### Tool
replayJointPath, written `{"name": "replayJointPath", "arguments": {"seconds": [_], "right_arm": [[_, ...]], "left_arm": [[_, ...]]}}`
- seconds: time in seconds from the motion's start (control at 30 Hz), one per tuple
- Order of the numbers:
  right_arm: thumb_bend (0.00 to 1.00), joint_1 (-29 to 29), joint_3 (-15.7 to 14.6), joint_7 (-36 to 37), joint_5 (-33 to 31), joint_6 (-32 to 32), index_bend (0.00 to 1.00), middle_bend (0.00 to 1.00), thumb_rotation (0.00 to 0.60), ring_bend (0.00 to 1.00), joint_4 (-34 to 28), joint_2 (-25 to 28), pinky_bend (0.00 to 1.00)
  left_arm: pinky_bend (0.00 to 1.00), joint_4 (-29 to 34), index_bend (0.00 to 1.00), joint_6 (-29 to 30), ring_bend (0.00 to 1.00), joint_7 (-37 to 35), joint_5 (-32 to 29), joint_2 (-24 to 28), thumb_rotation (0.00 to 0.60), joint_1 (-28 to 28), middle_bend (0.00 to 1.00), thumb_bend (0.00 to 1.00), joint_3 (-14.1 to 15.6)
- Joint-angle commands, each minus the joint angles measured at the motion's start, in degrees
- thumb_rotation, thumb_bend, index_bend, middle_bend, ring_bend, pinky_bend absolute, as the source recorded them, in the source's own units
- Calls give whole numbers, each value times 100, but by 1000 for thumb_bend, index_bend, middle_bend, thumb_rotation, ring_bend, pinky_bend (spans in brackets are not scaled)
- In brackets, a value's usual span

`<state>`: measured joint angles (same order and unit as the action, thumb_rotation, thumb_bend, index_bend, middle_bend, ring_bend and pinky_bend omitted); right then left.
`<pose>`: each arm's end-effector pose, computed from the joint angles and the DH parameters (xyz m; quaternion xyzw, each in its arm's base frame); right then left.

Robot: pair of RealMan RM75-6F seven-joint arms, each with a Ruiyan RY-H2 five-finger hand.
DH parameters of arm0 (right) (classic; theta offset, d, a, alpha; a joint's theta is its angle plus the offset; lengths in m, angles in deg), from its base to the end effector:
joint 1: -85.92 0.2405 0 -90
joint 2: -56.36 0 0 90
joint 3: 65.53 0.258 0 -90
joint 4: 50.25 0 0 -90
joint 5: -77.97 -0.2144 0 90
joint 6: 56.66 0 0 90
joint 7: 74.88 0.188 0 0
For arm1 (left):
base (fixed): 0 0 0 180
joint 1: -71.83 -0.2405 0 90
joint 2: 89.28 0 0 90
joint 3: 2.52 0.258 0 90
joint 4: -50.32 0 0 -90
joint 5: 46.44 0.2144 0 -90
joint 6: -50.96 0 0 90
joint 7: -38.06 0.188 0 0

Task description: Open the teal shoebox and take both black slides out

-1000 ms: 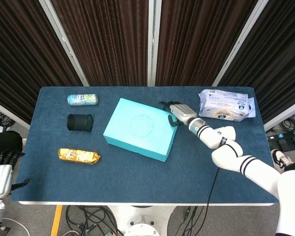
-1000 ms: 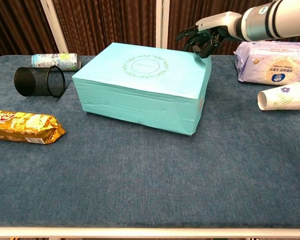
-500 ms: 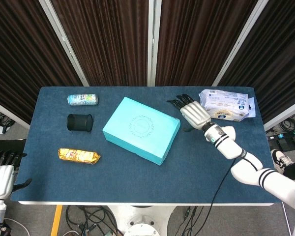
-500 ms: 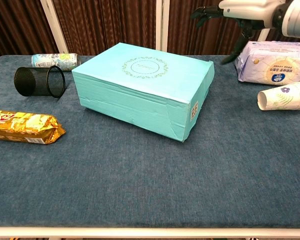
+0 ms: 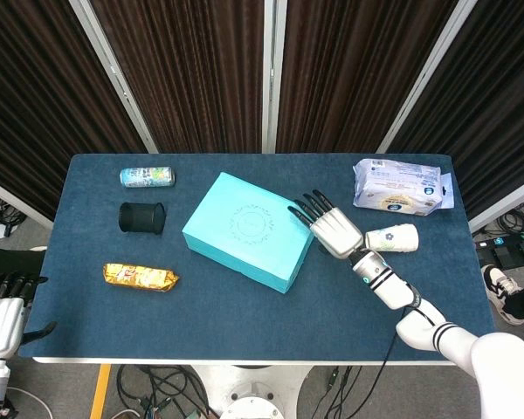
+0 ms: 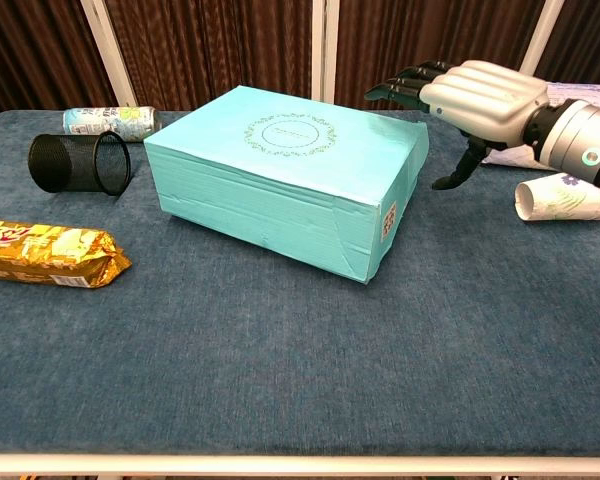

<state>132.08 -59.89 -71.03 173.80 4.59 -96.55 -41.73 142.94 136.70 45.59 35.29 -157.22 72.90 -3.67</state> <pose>-0.1580 -0.4330 -0.0363 0.8076 -0.1605 0.3926 0.4096 -0.3355 0.1964 0.1345 -0.5764 -0.4120 -0.3297 0.6240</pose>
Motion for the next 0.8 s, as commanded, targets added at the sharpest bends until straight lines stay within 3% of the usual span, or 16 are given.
{"name": "replayJointPath", "arguments": {"seconds": [0.03, 0.43, 0.63, 0.8], "right_arm": [[0, -7, -50, 224, 50, 331, 0, 71, 600, 0, 553, -458, 0], [13, 95, -333, 689, 272, 921, 5, 101, 600, 0, 1689, -1109, 0], [252, 108, -529, 973, 421, 1252, 208, 185, 600, 15, 2199, -1267, 0], [454, 54, -663, 1264, 473, 1447, 329, 234, 600, 91, 2529, -1378, 6]], "left_arm": [[99, -22, 245, 8, 106, -7, 12, 2, 600, -7, 184, 0, 4], [99, -132, 251, -5, 106, -106, 20, -31, 600, -41, 184, 0, 26], [99, -186, 251, -14, 106, -160, 20, -54, 600, -60, 184, 0, 37], [99, -206, 252, -51, 106, -168, 3, -67, 600, -52, 184, 0, 33]]}}
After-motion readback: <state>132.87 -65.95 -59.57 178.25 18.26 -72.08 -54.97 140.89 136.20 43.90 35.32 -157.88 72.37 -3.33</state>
